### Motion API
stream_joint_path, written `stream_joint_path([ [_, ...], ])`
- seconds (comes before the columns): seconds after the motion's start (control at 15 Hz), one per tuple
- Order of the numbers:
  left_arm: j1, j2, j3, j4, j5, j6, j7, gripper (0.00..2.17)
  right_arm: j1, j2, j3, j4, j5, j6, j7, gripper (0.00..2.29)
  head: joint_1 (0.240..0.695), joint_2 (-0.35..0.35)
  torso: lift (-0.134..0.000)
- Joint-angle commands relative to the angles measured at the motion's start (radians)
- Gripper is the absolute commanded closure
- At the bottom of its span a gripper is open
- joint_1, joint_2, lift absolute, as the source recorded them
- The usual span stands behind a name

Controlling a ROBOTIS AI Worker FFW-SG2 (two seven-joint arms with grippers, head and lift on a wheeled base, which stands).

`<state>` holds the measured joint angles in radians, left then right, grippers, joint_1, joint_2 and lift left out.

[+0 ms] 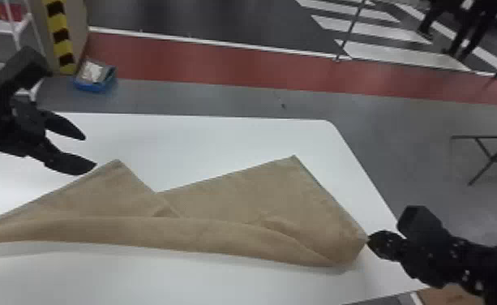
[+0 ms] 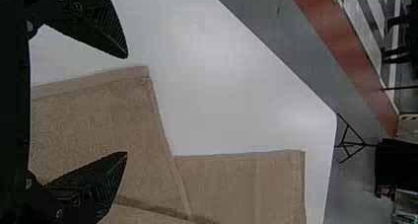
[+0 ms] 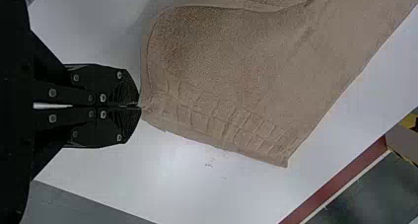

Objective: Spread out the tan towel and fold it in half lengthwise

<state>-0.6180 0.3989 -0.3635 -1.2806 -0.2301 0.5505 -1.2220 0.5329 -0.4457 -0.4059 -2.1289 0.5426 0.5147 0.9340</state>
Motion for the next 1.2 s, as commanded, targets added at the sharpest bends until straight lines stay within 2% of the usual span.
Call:
stream_joint_path([
  [0.0, -0.054, -0.046, -0.061, 0.110, -0.020, -0.054, 0.045, 0.21, 0.013, 0.022, -0.001, -0.019, 0.014, 0.000, 0.002, 1.66, 0.695, -0.300, -0.123],
  [0.13, -0.100, -0.092, -0.095, 0.227, -0.020, -0.085, 0.116, 0.21, 0.018, 0.033, -0.001, -0.022, 0.020, 0.000, 0.008, 1.66, 0.695, -0.310, -0.123],
  [0.27, -0.114, -0.118, -0.110, 0.288, -0.028, -0.100, 0.174, 0.21, 0.022, 0.038, -0.001, -0.025, 0.026, 0.000, 0.009, 1.66, 0.695, -0.314, -0.123],
  [0.4, -0.120, -0.134, -0.130, 0.328, -0.057, -0.122, 0.197, 0.33, 0.027, 0.038, -0.002, -0.028, 0.028, 0.000, 0.009, 1.66, 0.695, -0.316, -0.123],
  [0.53, -0.128, -0.137, -0.135, 0.371, -0.071, -0.143, 0.217, 0.36, 0.027, 0.036, -0.004, -0.028, 0.028, 0.000, 0.009, 1.66, 0.695, -0.319, -0.123],
  [0.67, -0.128, -0.137, -0.149, 0.391, -0.078, -0.149, 0.251, 0.51, 0.026, 0.036, -0.007, -0.028, 0.028, 0.000, 0.009, 1.66, 0.695, -0.318, -0.123],
  [0.93, -0.128, -0.149, -0.147, 0.420, -0.077, -0.149, 0.346, 0.51, 0.022, 0.035, -0.011, -0.026, 0.030, 0.000, 0.009, 1.66, 0.695, -0.300, -0.123],
  [1.13, -0.137, -0.155, -0.155, 0.443, -0.080, -0.149, 0.343, 0.52, 0.027, 0.032, -0.016, -0.026, 0.030, 0.000, 0.009, 1.66, 0.695, -0.298, -0.123],
])
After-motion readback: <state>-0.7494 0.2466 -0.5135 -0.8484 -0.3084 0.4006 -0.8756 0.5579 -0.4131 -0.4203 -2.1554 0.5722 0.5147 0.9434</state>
